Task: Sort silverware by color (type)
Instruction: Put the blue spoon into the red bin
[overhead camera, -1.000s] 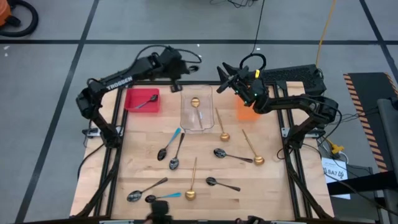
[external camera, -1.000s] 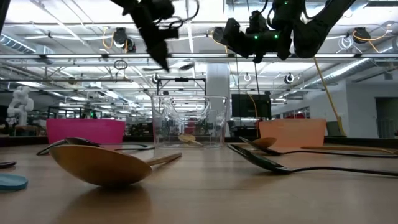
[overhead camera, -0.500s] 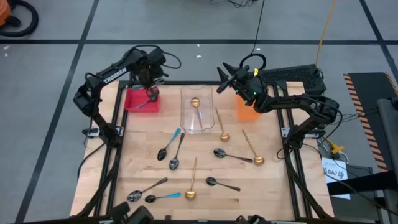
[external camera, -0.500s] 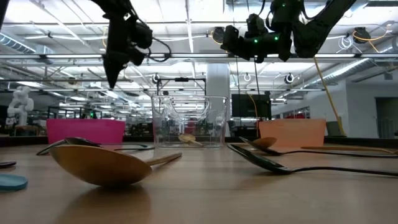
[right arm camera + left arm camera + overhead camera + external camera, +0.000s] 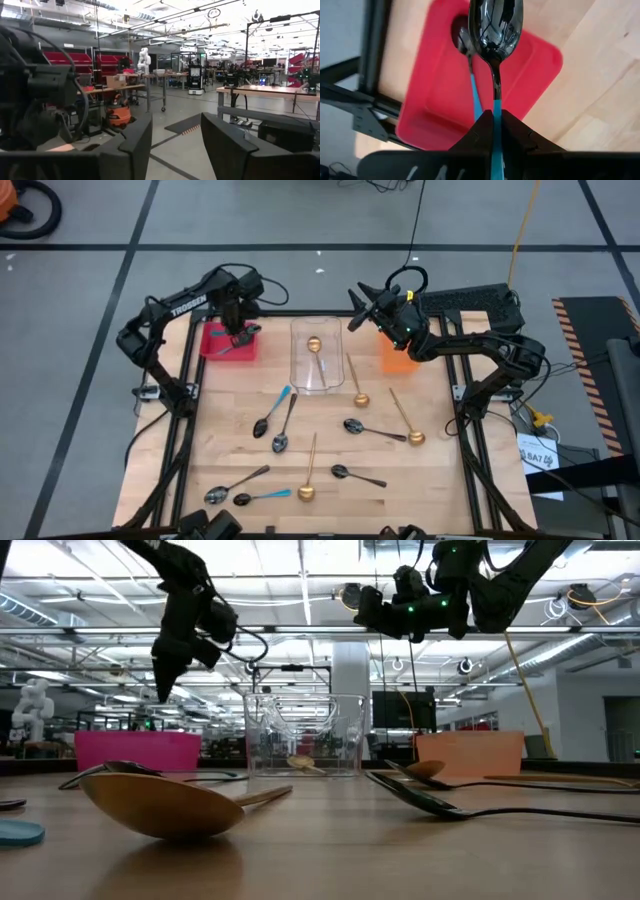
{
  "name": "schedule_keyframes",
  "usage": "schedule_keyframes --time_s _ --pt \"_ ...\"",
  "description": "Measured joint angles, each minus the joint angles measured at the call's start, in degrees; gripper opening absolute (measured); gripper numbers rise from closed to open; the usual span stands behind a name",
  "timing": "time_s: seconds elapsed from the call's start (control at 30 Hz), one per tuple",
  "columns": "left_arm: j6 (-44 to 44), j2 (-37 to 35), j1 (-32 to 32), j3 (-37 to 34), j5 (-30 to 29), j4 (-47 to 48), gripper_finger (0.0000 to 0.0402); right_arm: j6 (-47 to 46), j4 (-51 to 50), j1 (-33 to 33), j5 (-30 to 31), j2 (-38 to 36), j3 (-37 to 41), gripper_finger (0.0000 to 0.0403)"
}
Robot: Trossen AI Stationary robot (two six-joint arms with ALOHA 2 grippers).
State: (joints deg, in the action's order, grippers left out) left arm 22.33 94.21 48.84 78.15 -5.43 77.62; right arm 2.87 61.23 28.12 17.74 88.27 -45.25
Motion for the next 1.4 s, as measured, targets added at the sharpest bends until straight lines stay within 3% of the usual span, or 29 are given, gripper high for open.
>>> schedule_keyframes --time_s 0.6,1.07,1.4 --pt "-1.3 -12.2 6.1 -17.0 1.1 -15.2 0.0018 0.9 -0.5 0.0 0.0 0.0 0.0 0.0164" --pt "-4.7 -12.1 7.2 -21.0 1.1 -18.5 0.0018 0.9 -0.7 0.0 0.0 0.0 0.0 0.0164" --pt "-1.8 -9.7 8.4 -21.0 1.1 -21.3 0.0018 0.8 -0.7 -0.1 -0.1 0.0 0.0 0.0164"
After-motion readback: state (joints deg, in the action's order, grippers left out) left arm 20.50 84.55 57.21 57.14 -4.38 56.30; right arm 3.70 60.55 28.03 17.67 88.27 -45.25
